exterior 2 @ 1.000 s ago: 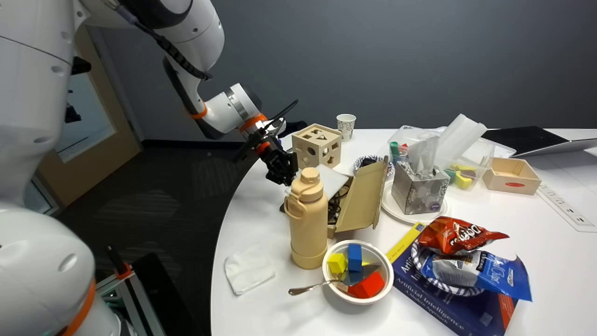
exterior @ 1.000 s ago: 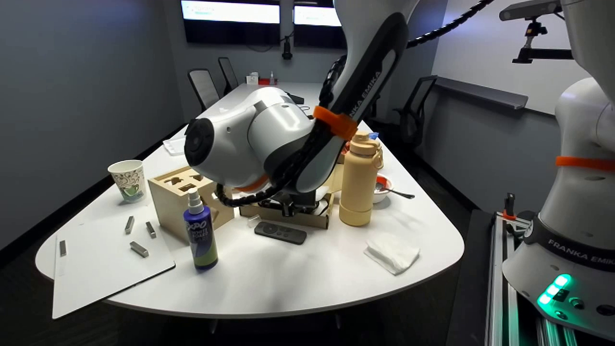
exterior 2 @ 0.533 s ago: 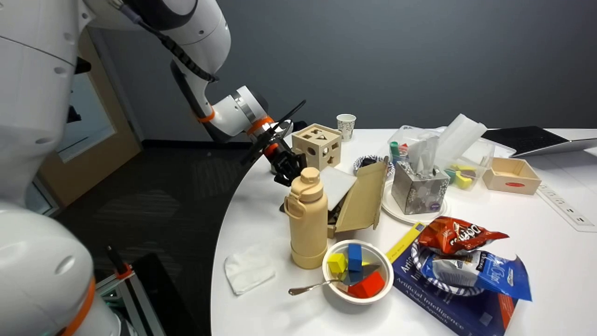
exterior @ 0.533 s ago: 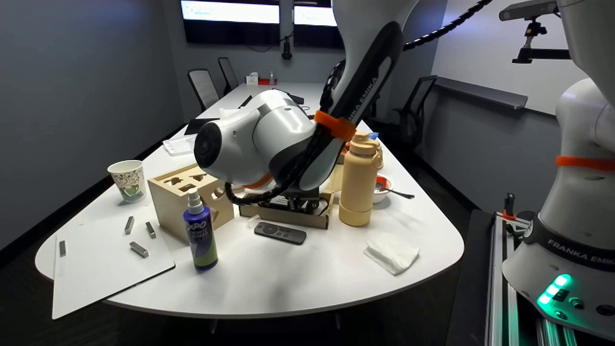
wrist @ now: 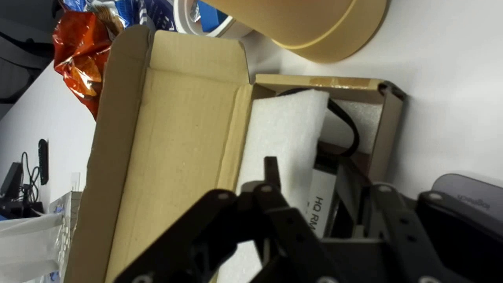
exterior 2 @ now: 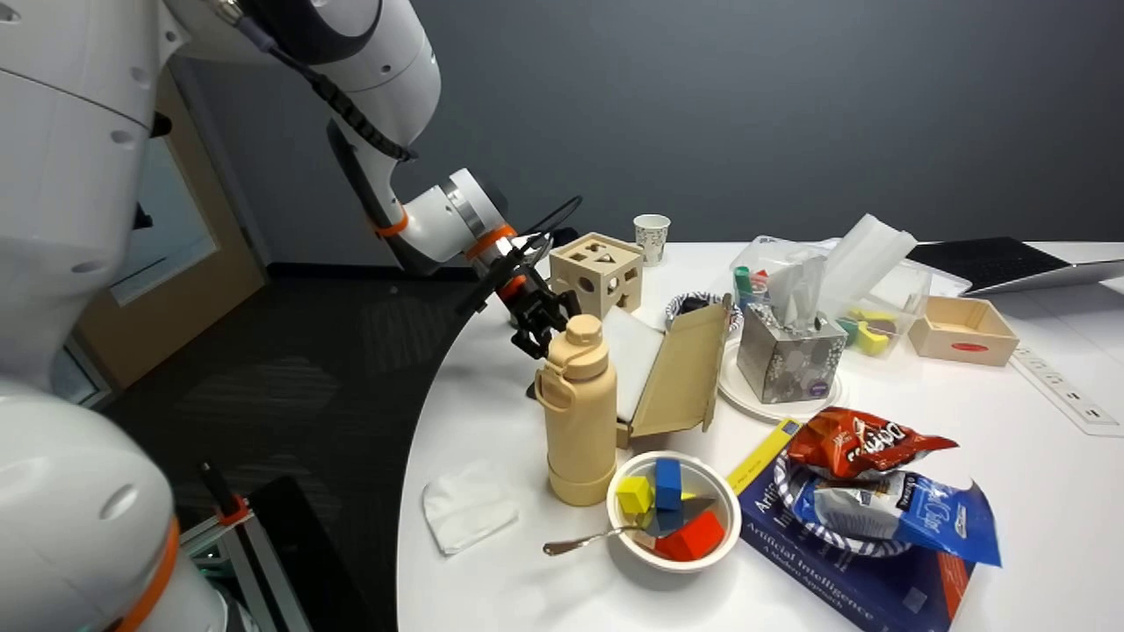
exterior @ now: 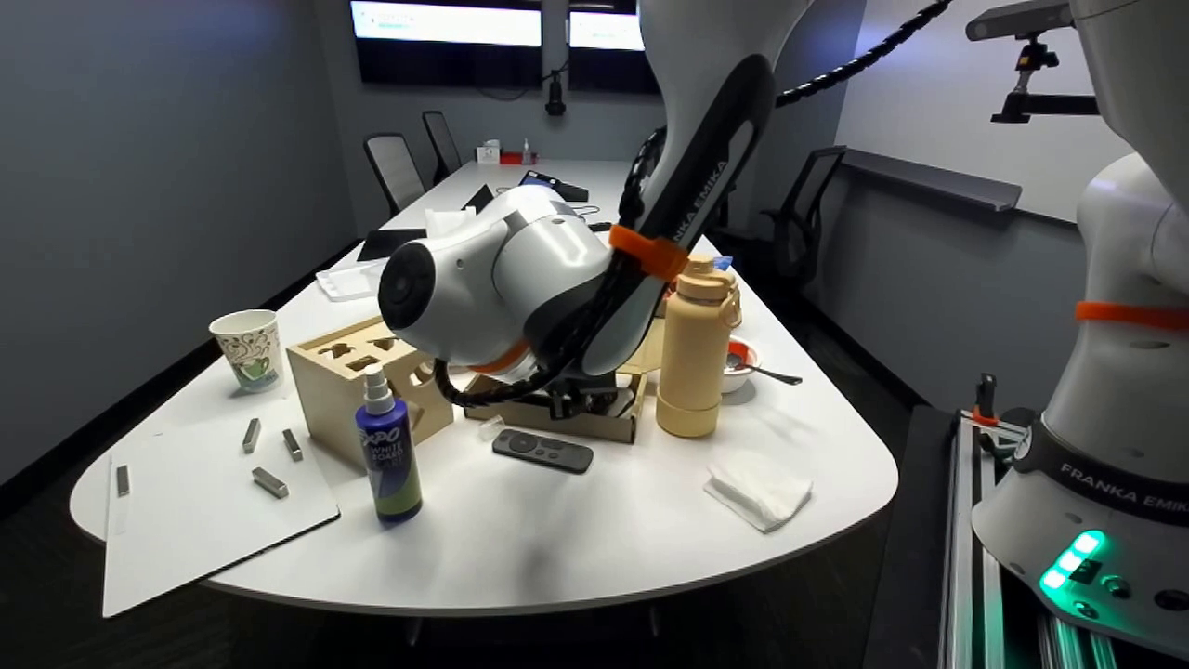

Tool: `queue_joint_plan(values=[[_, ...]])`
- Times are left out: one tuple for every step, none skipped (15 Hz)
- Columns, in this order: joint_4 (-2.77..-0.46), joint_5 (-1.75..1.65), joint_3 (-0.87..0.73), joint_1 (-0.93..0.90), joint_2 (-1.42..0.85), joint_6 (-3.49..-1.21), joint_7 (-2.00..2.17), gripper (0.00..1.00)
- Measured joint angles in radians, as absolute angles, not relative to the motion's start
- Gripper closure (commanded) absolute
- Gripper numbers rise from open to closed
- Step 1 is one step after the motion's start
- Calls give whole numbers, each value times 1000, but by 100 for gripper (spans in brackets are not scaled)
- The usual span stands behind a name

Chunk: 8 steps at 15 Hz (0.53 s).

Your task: Put the white item in the box and close the box

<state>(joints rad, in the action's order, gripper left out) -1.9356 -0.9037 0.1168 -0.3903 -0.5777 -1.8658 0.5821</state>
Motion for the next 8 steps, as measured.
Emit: queue_joint_plan(values=[[-1936,-904,120,-390,-578,-1878,578,18],[-1935,-904,122,-390,-578,-1888,574,11],[-1935,-904,124,-390,-578,-1895,570,2],[-1935,-904,125,-390,-578,-1901,568,0],[-1935,-904,125,-390,-578,-1906,567,0],[-1935,-904,125,-390,-578,-1912,566,0],[-1935,-904,125,-389,-577,-1923,566,0],[-1935,-901,125,-386,-577,-1936,565,0]])
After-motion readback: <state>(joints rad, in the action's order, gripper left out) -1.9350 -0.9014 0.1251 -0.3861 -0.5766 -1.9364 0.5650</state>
